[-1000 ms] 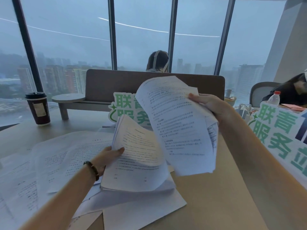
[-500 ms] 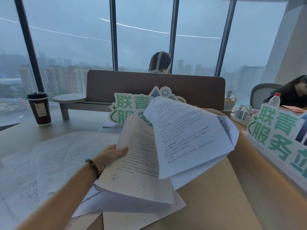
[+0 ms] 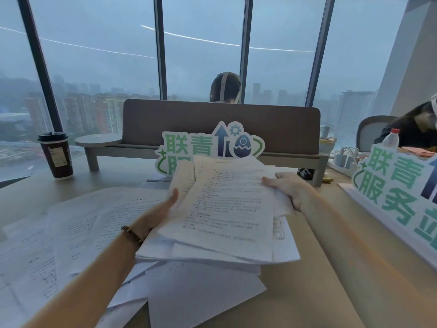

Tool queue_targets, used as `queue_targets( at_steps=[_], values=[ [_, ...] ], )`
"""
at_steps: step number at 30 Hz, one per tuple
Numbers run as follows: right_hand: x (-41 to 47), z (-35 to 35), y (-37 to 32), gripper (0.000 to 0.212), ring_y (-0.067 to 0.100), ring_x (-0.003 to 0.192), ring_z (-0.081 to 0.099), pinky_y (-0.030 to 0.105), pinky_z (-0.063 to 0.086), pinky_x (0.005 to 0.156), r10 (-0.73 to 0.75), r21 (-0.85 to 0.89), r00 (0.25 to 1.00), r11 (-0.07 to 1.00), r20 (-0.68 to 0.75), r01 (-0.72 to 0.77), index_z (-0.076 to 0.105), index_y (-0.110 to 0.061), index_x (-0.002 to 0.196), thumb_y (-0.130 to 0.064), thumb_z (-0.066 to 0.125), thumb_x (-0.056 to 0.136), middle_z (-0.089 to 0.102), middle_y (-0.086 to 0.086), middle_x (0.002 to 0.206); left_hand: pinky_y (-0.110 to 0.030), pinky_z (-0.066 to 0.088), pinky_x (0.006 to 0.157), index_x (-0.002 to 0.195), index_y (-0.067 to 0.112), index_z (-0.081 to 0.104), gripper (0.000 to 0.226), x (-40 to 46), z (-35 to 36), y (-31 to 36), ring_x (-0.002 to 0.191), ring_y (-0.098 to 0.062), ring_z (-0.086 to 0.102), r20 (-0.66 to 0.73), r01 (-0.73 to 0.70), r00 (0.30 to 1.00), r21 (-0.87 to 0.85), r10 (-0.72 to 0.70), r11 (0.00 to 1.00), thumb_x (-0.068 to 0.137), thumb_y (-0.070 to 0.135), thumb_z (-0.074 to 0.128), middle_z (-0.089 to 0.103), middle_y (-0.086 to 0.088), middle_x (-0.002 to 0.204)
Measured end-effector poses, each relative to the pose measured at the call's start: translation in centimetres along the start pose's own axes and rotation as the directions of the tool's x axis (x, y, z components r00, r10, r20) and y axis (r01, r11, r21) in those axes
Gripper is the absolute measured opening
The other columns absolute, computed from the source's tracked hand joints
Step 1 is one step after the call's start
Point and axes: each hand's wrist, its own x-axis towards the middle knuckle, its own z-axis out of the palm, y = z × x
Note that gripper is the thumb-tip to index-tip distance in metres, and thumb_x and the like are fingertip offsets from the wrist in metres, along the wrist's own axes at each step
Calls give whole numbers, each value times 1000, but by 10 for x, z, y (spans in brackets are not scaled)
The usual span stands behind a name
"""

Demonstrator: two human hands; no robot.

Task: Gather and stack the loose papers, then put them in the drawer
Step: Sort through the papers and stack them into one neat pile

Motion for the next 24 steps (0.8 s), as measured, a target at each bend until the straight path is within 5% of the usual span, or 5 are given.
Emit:
queue_targets(
  at_steps=[2,6,11,17,24],
  values=[
    [-2,5,8,49,31,90,74,47,60,82,14,-31,1000,999,-14,-14,55,-2,130,-15,76,86,75,16,100,-43,53,98,130,24,59,76,-15,15,16,110,-23,67,76,-12,997,-8,12,1000,74,77,59,67,-5,125],
    [4,16,27,35,32,80,72,53,58,87,22,30,997,999,-80,-20,62,10,114,-18,68,94,75,19,94,-34,61,59,114,7,62,89,-40,44,35,78,-30,75,272,-12,961,-122,45,992,40,40,96,74,-17,100],
    [1,33,44,30,26,73,70,40,60,68,78,116,983,991,-166,-59,63,-5,97,-33,54,101,71,9,86,-44,62,68,126,-4,56,75,-37,53,26,85,-37,73,183,57,983,-207,-18,977,62,19,88,70,-25,111],
    [-16,39,64,29,22,64,70,30,54,54,88,351,996,932,18,-89,64,-8,100,-26,42,102,74,7,75,-45,62,66,120,1,60,42,-38,55,18,81,-36,72,152,119,986,-339,-70,933,80,14,64,65,-26,117],
    [-20,37,61,12,33,85,70,47,59,75,83,308,996,948,-18,-74,58,-11,105,-3,54,97,71,16,100,-47,61,70,121,1,61,41,-45,62,21,88,-37,72,127,65,992,-368,-19,927,81,9,65,67,-26,117]
  ],
)
